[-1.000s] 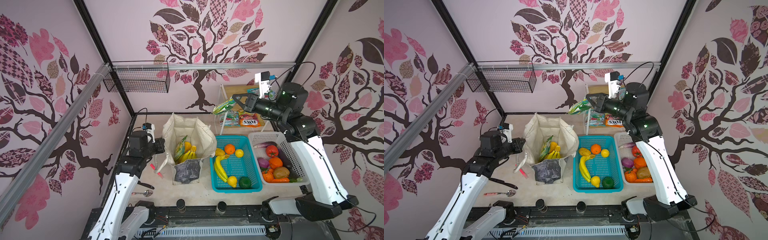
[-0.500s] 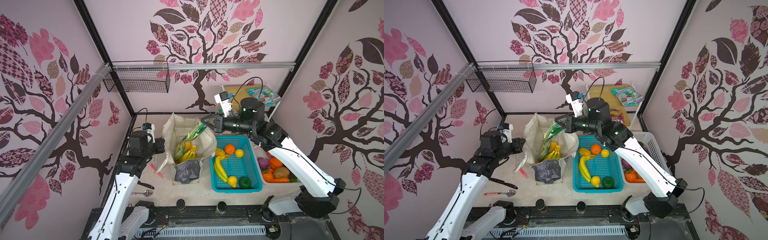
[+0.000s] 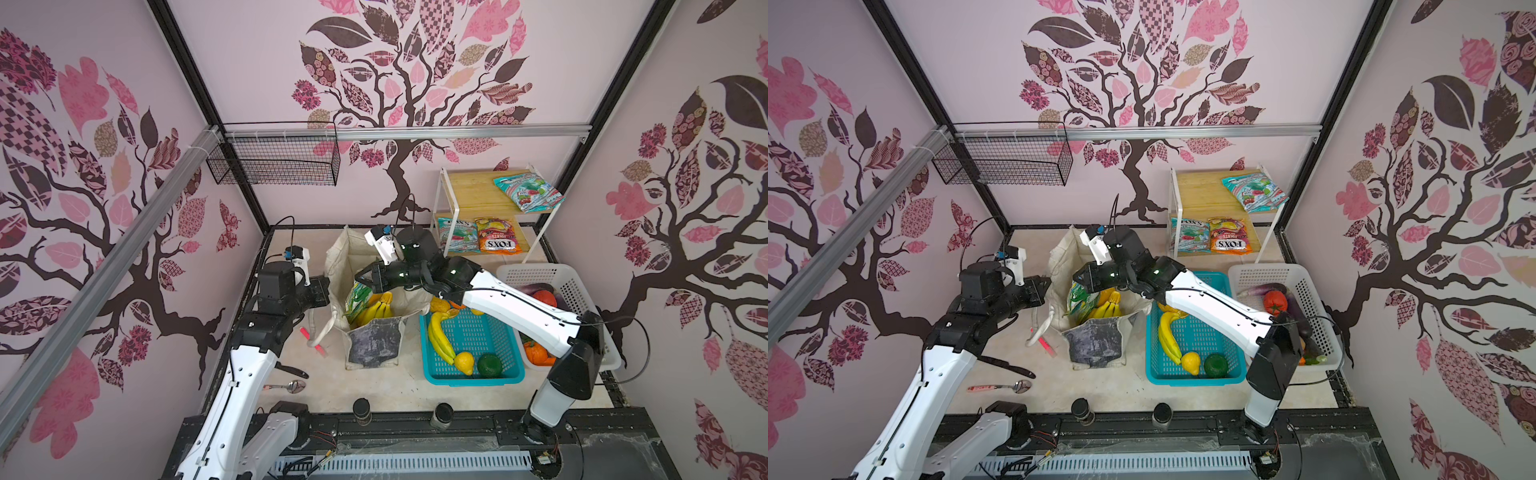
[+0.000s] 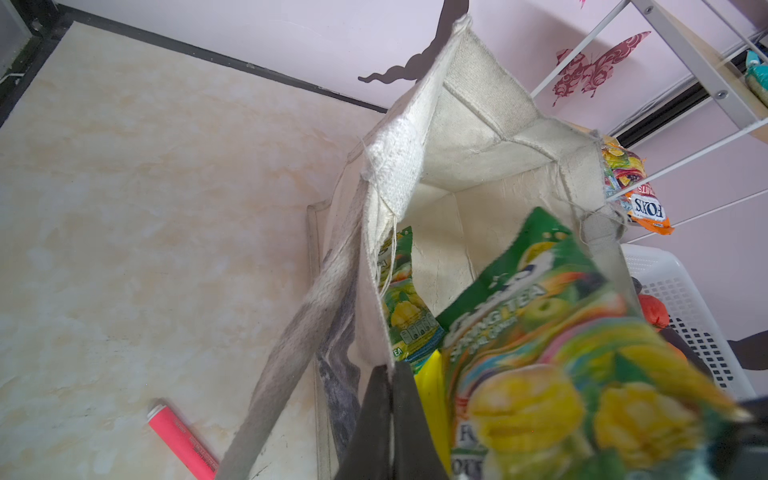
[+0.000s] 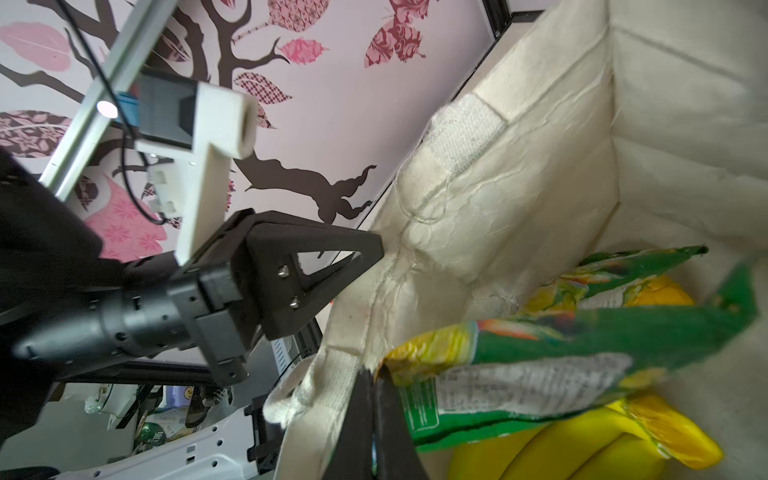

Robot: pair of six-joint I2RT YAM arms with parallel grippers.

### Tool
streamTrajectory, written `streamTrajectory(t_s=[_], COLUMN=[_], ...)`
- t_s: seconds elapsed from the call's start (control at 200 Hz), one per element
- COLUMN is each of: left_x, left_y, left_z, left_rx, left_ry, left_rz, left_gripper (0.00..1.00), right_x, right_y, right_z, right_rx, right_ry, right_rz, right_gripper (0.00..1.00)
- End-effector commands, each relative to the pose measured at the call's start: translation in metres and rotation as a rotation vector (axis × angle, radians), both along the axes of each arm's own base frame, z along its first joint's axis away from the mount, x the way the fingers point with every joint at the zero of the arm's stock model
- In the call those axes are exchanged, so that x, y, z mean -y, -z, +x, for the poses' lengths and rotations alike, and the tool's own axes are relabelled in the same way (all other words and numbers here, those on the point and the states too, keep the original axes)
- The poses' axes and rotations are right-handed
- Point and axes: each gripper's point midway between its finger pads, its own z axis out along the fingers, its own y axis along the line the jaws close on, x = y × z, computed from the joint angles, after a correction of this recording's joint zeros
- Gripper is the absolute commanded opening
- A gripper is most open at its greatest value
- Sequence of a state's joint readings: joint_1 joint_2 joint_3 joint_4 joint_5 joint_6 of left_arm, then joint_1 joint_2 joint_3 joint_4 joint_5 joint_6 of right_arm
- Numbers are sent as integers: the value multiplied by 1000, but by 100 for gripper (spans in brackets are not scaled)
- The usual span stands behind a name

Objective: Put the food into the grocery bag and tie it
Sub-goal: 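Lower the green candy bag into the tote and open the right gripper, then withdraw the right gripper from the tote toward the candy shelf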

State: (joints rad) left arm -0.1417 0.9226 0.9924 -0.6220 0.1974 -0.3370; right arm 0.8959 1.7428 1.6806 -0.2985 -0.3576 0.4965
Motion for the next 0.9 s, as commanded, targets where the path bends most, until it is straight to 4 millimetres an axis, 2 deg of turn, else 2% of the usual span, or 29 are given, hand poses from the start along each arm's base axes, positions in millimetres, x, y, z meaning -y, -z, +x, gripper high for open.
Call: streamTrajectory(t_s=[0.0,0.175,0.27,0.37,0.53,0.775,0.81,0.85,0.895], left_x=[2,2,3,5,3,3,3,3,4], left_y=[4,4,6,7,6,8,8,9,8], left_z=[-2,-3,-2,-2,-2,-1,-1,0,0], left_rx=[4,7,-3,-8,-3,-11,-10,-12,-11], left_ry=[16,16,20,27,22,20,21,21,22], left_rz=[-8,-9,-11,-14,-10,-8,-9,-8,-9], left_gripper=[0,0,0,0,0,0,0,0,0], right_x=[-13,-10,4,19,33,49,52,55,58], right_y=[-6,40,65,83,101,97,97,95,92], right_z=[11,5,3,-1,0,6,6,6,5], right_rx=[45,-17,-41,-46,-42,-5,1,5,12], right_ry=[13,37,84,118,152,215,224,227,229], right_rz=[29,-8,-31,-60,-139,-205,-218,-227,-231], right_gripper=[0,0,0,0,0,0,15,37,55])
